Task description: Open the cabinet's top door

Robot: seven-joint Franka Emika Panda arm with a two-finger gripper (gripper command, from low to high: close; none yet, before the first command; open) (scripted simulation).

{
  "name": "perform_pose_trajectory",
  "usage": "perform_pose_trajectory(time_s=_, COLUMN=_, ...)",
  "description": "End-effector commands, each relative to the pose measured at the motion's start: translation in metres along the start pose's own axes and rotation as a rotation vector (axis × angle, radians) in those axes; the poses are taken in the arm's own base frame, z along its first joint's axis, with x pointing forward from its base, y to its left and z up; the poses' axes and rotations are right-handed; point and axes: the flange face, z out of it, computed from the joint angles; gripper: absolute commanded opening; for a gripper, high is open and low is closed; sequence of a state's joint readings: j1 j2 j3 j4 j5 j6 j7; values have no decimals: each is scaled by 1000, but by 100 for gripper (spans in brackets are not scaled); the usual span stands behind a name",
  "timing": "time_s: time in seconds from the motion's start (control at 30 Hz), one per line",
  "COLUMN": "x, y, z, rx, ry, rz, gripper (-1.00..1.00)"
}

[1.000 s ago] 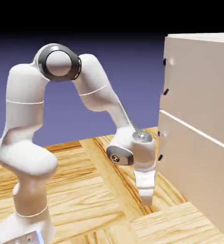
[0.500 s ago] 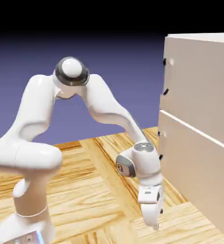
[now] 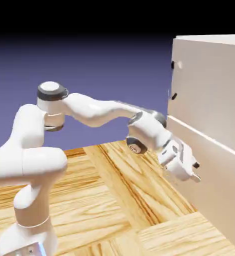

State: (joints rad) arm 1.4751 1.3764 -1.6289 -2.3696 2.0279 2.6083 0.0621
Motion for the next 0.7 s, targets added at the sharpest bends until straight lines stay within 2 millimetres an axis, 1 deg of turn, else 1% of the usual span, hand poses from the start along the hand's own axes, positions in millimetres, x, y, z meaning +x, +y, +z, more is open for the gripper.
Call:
perform_pose_trajectory(time_s=0.0, x=-4, y=-18, z=-12, rx=62, ry=9, rz=-12, gripper=0)
perform_pose_trajectory(time_s=0.1, x=-22, y=-70, z=-57, rx=260, ry=24, rz=-52, gripper=0)
perform_pose_trajectory(time_s=0.17, x=-38, y=-103, z=-92, rx=399, ry=25, rz=-82, gripper=0)
perform_pose_trajectory(time_s=0.23, x=-58, y=-133, z=-133, rx=543, ry=18, rz=-113, gripper=0)
perform_pose_trajectory(time_s=0.3, x=-81, y=-159, z=-178, rx=692, ry=3, rz=-147, gripper=0)
perform_pose_trajectory(time_s=0.37, x=-83, y=-161, z=-182, rx=704, ry=2, rz=-150, gripper=0)
perform_pose_trajectory(time_s=0.5, x=-85, y=-192, z=-144, rx=704, ry=2, rz=-150, gripper=0)
perform_pose_trajectory(time_s=0.53, x=-85, y=-193, z=-144, rx=704, ry=2, rz=-150, gripper=0)
perform_pose_trajectory(time_s=0.57, x=-85, y=-193, z=-144, rx=704, ry=2, rz=-150, gripper=-100)
perform_pose_trajectory(time_s=0.6, x=-85, y=-193, z=-144, rx=704, ry=2, rz=-150, gripper=-100)
perform_pose_trajectory(time_s=0.67, x=-80, y=-179, z=-155, rx=728, ry=-25, rz=-159, gripper=-100)
